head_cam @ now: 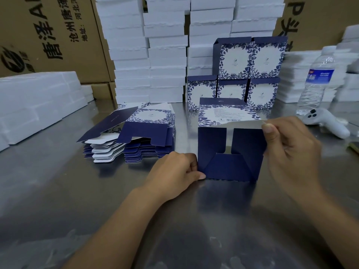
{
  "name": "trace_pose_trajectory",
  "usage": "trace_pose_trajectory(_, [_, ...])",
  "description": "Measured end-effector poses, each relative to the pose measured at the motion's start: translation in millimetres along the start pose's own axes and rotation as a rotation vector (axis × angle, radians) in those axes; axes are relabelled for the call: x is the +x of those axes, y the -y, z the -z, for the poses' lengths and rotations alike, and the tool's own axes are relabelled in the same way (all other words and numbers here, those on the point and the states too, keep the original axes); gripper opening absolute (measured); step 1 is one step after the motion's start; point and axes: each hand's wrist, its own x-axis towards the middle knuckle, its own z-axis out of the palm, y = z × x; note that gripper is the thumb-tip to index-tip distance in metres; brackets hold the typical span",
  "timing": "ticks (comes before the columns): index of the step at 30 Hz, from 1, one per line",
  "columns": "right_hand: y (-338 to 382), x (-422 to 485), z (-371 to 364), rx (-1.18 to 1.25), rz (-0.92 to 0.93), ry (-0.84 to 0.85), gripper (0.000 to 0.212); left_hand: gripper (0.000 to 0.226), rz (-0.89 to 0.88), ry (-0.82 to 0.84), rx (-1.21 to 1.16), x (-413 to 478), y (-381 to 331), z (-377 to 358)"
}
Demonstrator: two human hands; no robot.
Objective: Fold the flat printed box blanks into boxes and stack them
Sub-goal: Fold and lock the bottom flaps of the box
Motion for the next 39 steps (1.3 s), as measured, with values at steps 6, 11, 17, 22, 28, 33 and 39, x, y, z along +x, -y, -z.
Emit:
trace_pose_trajectory(6, [6,-3,0,0.048,-0.048,0.034,0.038,0.072,-0.001,-0.146,-0.464,0,-12,6])
trace_pose_trajectory(11, [9,0,0,0.155,-0.212,0.083,0.021,0.067,-0.071,-0.263,-0.680,0,-18,7])
trace_pose_trajectory(17, [11,-5,-3,0.191,-0.287,0.218,0.022,0.051,-0.036,-0.407,-0.629,3,-23,1])
trace_pose_trajectory(22, [10,-7,-6,0.268,-0.291,0.279,0.034,0.034,-0.027,-0.501,-0.589,1,-28,4])
trace_pose_trajectory(28, [9,-8,-8,0.182,-0.110,0.195,0.027,0.029,-0.133,-0.575,-0.428,-1,-33,11])
trace_pose_trajectory(33, [16,-11,-9,0.096,-0.019,0.183,0.026,0.022,-0.261,-0.605,-0.390,-2,-41,8])
trace_pose_trajectory(39, [26,-12,-13,0.198,0.009,0.133,0.011,0.016,-0.281,-0.638,-0.422,-2,-42,9])
